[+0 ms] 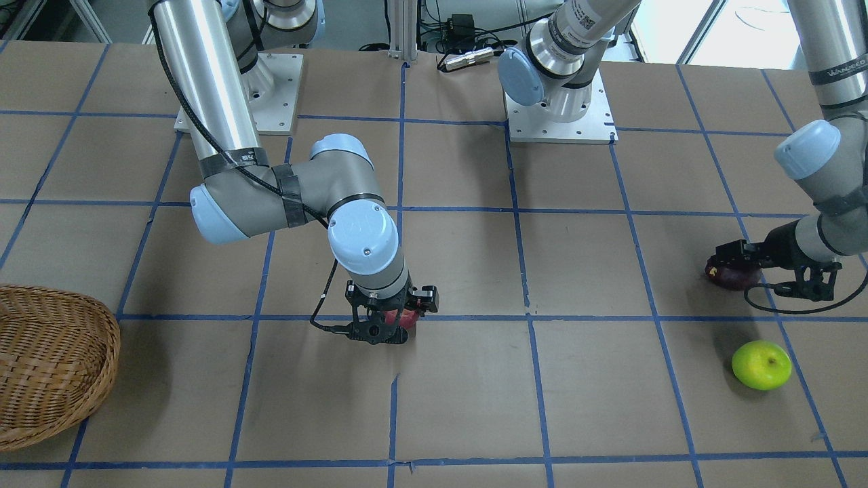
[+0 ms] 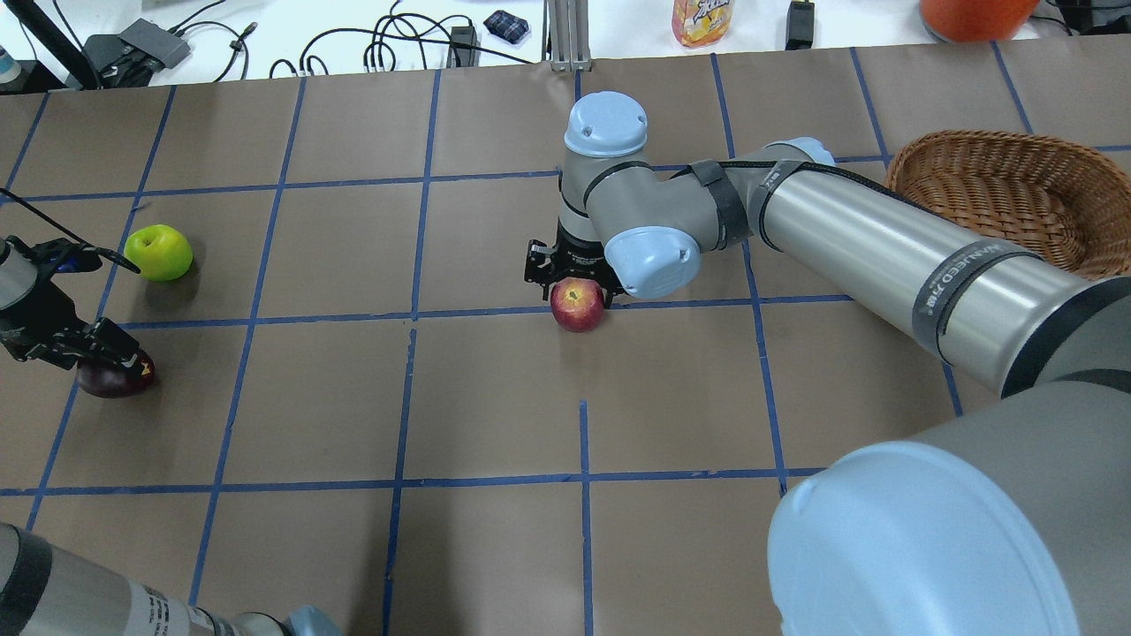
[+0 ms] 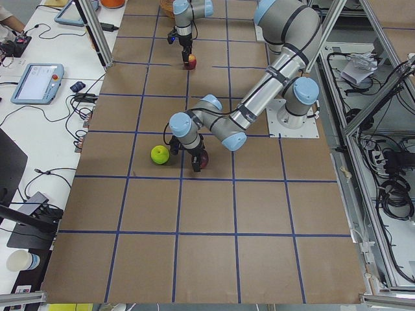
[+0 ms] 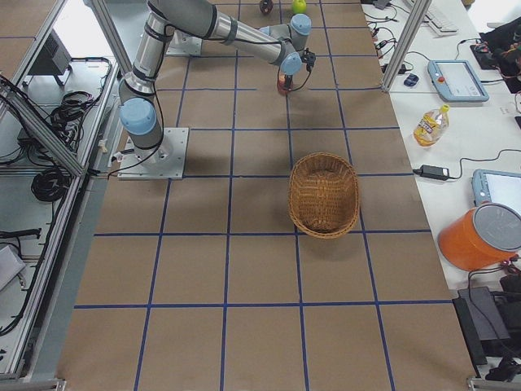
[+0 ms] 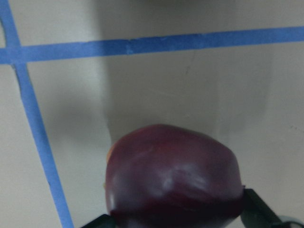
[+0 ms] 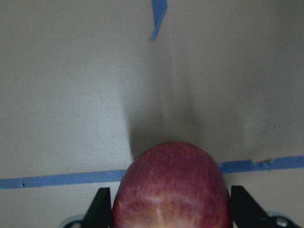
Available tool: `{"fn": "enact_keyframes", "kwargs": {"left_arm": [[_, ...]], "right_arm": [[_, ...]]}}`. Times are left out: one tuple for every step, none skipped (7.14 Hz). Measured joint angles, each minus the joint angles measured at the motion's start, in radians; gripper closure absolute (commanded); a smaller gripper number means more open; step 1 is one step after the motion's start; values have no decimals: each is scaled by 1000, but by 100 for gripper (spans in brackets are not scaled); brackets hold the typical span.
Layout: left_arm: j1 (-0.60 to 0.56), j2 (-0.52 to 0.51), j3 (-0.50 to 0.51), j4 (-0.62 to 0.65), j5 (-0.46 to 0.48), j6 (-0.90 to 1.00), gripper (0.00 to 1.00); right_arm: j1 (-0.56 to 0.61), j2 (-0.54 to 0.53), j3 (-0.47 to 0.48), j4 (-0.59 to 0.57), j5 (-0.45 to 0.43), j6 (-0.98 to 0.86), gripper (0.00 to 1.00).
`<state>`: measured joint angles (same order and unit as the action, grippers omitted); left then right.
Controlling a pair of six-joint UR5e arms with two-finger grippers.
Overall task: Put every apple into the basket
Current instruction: 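Grasp the red apple with the right gripper while the left grasps the dark apple, then drop the red apple into the basket while the left lifts the dark apple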
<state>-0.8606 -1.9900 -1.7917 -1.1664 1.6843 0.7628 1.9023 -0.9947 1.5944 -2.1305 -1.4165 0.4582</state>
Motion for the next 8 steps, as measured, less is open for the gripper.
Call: {"fn": "enact_keyframes", "kwargs": {"left_arm": [[0, -1, 2, 0, 1, 1, 0], [0, -4, 4, 1, 1, 2, 0], [0, -8, 6, 2, 1, 7, 0], [0, -12, 10, 3, 1, 14, 0], [0, -13, 14, 4, 3, 18, 0], [0, -13, 19, 5, 8, 20, 0], [0, -14, 28, 5, 15, 25, 0], [0, -15, 35, 4, 18, 32, 0]], "right_arm": [[-1, -2, -1, 1, -4, 3, 100], [-2, -5, -3, 3, -6, 4, 100], [-4, -14, -4, 6, -5, 5, 100], [-11, -39, -6, 21, -4, 5, 100], [-32, -90, -11, 60, -6, -1, 100], [-80, -148, -23, 118, -8, -26, 100], [-160, -203, -39, 187, -15, -93, 100], [-261, -246, -53, 252, -37, -198, 100]]}}
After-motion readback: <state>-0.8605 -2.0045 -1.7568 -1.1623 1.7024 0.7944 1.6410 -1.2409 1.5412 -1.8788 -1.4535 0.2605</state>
